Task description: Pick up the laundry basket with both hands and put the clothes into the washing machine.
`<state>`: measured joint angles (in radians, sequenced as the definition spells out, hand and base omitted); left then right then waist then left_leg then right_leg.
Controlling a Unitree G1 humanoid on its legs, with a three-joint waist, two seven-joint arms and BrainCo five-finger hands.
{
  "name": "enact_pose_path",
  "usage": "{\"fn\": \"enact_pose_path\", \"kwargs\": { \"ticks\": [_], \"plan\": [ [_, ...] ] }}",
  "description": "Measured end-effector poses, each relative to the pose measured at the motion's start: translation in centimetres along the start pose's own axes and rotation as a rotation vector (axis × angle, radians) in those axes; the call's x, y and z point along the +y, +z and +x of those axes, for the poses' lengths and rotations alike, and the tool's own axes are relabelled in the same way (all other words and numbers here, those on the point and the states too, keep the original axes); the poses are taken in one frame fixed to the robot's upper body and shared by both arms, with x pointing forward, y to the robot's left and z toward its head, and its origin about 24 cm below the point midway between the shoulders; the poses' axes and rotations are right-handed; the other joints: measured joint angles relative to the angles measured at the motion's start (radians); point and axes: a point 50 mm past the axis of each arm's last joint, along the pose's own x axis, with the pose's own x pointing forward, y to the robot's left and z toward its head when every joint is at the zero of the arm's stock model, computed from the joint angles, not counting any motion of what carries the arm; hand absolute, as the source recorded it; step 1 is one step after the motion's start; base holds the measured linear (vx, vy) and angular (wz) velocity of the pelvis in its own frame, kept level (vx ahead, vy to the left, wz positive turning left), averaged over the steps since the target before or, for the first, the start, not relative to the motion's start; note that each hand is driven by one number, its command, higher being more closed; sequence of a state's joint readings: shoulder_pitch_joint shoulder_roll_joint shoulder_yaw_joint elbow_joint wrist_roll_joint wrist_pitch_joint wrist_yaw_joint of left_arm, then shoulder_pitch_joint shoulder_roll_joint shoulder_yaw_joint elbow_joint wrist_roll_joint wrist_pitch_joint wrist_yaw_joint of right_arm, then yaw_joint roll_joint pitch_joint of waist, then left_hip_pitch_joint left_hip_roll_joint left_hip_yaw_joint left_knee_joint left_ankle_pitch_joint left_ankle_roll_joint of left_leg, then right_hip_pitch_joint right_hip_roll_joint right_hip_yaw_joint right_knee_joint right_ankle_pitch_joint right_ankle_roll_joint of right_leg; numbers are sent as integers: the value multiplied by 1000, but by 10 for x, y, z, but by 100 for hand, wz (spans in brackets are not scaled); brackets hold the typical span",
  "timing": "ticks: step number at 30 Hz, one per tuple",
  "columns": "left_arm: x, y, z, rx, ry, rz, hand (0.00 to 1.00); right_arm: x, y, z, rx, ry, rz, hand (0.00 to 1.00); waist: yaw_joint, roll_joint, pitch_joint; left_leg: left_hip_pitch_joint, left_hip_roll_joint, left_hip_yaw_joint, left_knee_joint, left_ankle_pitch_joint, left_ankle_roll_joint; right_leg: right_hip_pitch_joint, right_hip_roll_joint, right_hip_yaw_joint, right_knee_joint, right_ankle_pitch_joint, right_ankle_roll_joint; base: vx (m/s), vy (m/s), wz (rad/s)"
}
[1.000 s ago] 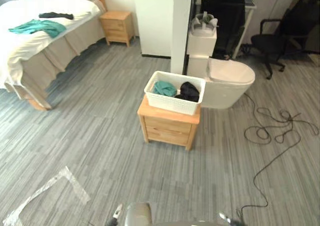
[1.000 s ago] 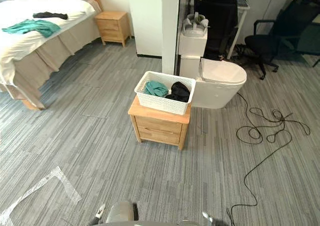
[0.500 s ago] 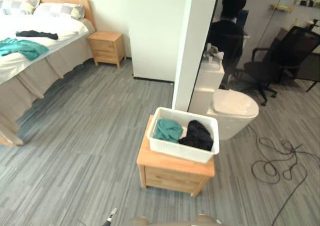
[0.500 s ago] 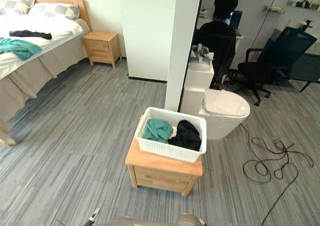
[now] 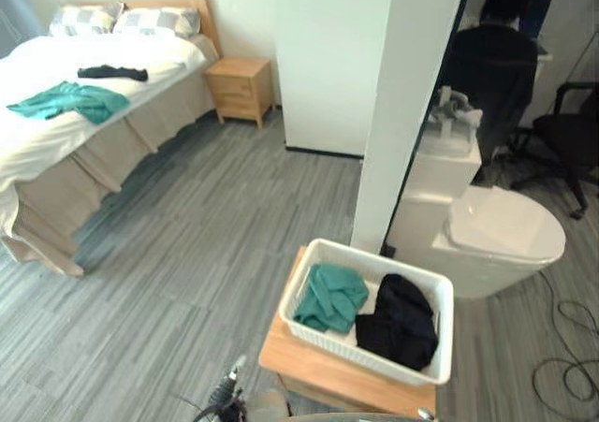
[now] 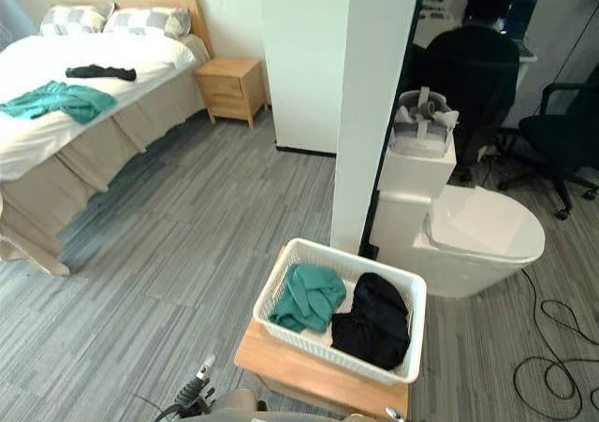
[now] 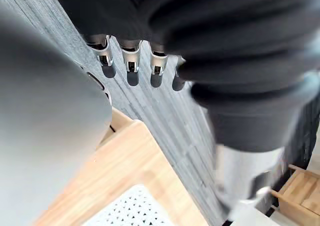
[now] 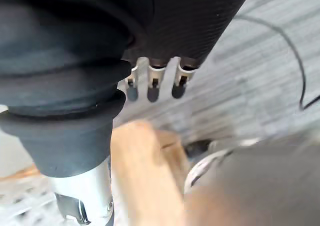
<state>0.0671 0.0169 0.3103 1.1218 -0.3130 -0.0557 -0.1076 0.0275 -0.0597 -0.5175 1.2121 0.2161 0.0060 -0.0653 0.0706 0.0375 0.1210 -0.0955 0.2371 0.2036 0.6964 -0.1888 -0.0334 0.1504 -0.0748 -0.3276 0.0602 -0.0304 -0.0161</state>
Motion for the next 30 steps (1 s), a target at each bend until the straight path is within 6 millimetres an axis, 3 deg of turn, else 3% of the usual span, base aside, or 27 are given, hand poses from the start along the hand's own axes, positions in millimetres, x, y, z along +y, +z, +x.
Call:
{"fn": "enact_pose_path", "kwargs": {
  "ticks": [2,3,4,5,6,10,12,15,19,22,25,30],
  "plan": [
    [1,-1,0,-1,7,-17,0,11,4,0,-14,26,29,0,-2,1,0,26,24,-10,-219,7,-11,3,-11,8,1,-11,18,178,85,-26],
    [3,-3,-1,3,19,-30,0,8,4,0,-13,9,59,0,-1,5,-4,52,25,-44,-381,41,-49,-3,-20,10,8,-21,37,147,181,-11],
    [5,-7,-2,9,30,-47,0,4,1,0,1,-8,100,0,0,13,-10,66,25,-61,-445,85,-72,-2,-26,16,11,-35,59,164,304,-13],
    [7,-17,-4,32,45,-74,0,-5,1,0,3,-43,135,0,-4,39,-26,89,25,-56,-492,149,-64,1,-25,21,14,-46,87,162,355,-8],
    [21,-18,-8,28,90,-104,0,-16,-1,1,38,-93,268,0,-7,4,-48,107,-10,-33,-544,146,-93,1,-58,23,29,-49,115,165,344,-6],
    [57,-9,-15,9,180,-48,0,-43,-15,-3,54,-154,398,0,23,-85,-104,173,-132,45,-692,175,-53,-19,-172,31,-10,-25,171,199,279,-16],
    [69,-15,-20,24,223,-88,0,-56,-30,-6,71,-190,626,0,2,-98,-115,177,-158,56,-716,179,-44,-13,-193,32,-23,-4,175,73,138,-22],
    [75,-12,-21,-11,250,-184,0,-89,-56,-18,99,-292,760,0,-8,-93,-117,212,-175,91,-771,180,-40,-17,-205,28,-24,-1,171,42,84,-23],
    [75,-8,-22,-59,236,-260,0,-119,-60,-27,46,-352,848,0,-52,-83,-119,228,-169,107,-797,176,-46,-19,-199,27,-24,-8,178,2,-14,-9],
    [80,14,-23,-174,232,-341,0,-141,-58,-34,-31,-385,957,0,-57,-84,-120,226,-155,122,-797,180,-53,-29,-182,31,-24,-17,178,13,-32,-12],
    [99,55,-32,-375,238,-425,0,-161,-47,-40,-127,-389,992,0,-59,-85,-121,212,-134,130,-797,186,-63,-44,-160,32,-28,-22,170,35,-63,-5],
    [110,124,-57,-657,186,-334,0,-202,-22,-55,-299,-423,1030,0,-59,-96,-121,198,-127,130,-798,190,-67,-53,-151,31,-34,-22,168,21,-21,-1]
  ]
}}
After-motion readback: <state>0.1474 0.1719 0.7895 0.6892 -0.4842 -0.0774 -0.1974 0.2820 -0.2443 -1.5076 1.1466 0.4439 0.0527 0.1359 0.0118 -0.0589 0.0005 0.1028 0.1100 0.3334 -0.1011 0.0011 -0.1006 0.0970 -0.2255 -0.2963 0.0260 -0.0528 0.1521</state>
